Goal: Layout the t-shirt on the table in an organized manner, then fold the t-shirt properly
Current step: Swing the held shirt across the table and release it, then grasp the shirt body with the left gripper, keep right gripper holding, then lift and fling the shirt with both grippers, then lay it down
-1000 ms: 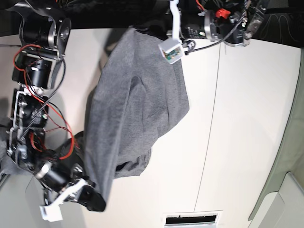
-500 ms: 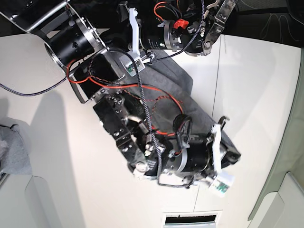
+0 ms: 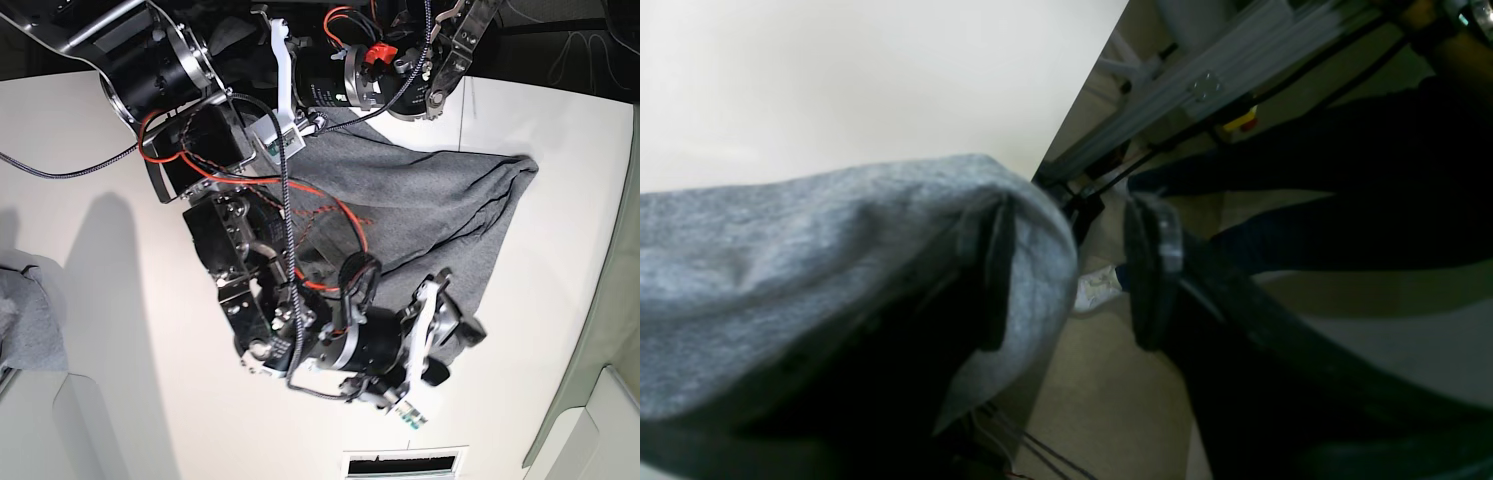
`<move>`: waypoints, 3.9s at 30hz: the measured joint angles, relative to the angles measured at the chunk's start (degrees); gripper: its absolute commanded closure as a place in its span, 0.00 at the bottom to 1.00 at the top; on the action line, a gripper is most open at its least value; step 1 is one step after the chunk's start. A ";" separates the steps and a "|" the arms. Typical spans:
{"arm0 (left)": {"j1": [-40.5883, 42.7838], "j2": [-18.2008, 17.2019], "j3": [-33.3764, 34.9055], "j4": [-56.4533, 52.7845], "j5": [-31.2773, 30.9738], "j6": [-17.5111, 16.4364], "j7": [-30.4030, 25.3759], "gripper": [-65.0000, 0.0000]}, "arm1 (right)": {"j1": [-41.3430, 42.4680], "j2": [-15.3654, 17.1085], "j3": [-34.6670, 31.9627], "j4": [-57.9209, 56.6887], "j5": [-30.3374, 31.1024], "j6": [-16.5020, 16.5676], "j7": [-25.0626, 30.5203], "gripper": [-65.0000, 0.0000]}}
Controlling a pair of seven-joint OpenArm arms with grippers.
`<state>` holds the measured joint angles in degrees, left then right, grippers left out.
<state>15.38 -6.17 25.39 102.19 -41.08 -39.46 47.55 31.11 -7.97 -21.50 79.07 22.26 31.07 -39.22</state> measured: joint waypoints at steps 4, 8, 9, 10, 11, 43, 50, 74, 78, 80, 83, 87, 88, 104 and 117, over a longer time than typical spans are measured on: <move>0.02 0.00 -0.04 1.20 0.07 0.00 0.13 0.55 | -1.07 0.02 10.49 0.00 -0.07 -0.15 -4.87 0.43; 0.02 0.02 -2.75 5.64 -0.96 0.00 0.17 0.55 | -5.33 2.56 19.30 0.00 1.68 -0.26 -5.42 0.43; 0.00 0.04 -3.76 6.43 -1.53 -0.02 -0.04 0.55 | -6.88 3.80 20.83 0.00 3.13 -0.31 -5.42 0.43; -0.04 0.07 -4.63 6.91 -1.64 0.00 -0.04 0.55 | -8.37 5.25 22.01 0.00 4.83 -0.35 -5.55 0.43; -0.09 -0.02 -5.22 6.93 -1.62 0.00 -0.02 0.55 | -9.81 6.54 22.84 -0.02 5.90 -0.33 -5.84 0.43; -12.31 -12.59 -18.69 -0.85 10.27 -0.24 -10.32 0.46 | -34.91 27.08 28.57 0.61 30.64 3.72 -22.56 0.43; -20.22 -12.59 -7.98 -16.39 34.16 2.23 -24.90 0.46 | -38.71 26.99 28.61 0.87 32.44 4.79 -22.77 0.43; -42.51 -14.53 32.33 -33.94 61.46 13.92 -35.43 0.46 | -38.40 23.69 28.61 0.92 31.74 4.76 -22.73 0.43; -44.50 -14.84 33.09 -35.34 62.73 10.47 -35.54 0.47 | -38.42 23.69 28.61 0.92 31.69 4.74 -22.77 0.43; -44.63 -15.52 33.09 -35.04 62.82 6.82 -35.58 0.47 | -38.40 23.69 28.61 0.92 31.69 4.74 -22.75 0.43; -44.57 -17.38 33.11 -33.00 61.24 3.10 -35.56 0.47 | -38.42 23.69 28.61 0.92 31.69 4.74 -22.77 0.43; -44.46 -20.70 33.16 -28.20 60.57 1.64 -35.60 0.47 | -38.42 23.69 28.61 0.92 31.65 4.74 -22.77 0.43; -44.46 -21.29 33.16 -27.50 60.57 1.66 -35.71 0.47 | -38.42 23.69 28.61 0.92 31.63 4.74 -22.77 0.43; -43.78 -21.29 33.18 -27.19 61.18 2.62 -37.53 0.97 | -38.42 23.74 28.04 0.92 31.52 4.74 -22.56 0.72; -46.21 -22.73 33.53 -27.19 57.75 14.27 -30.42 1.00 | -37.38 23.85 18.84 1.07 16.28 5.42 -8.74 1.00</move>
<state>-30.83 -28.91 58.92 75.00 16.67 -25.19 17.12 -6.26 15.88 -2.66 80.14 38.54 36.49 -47.97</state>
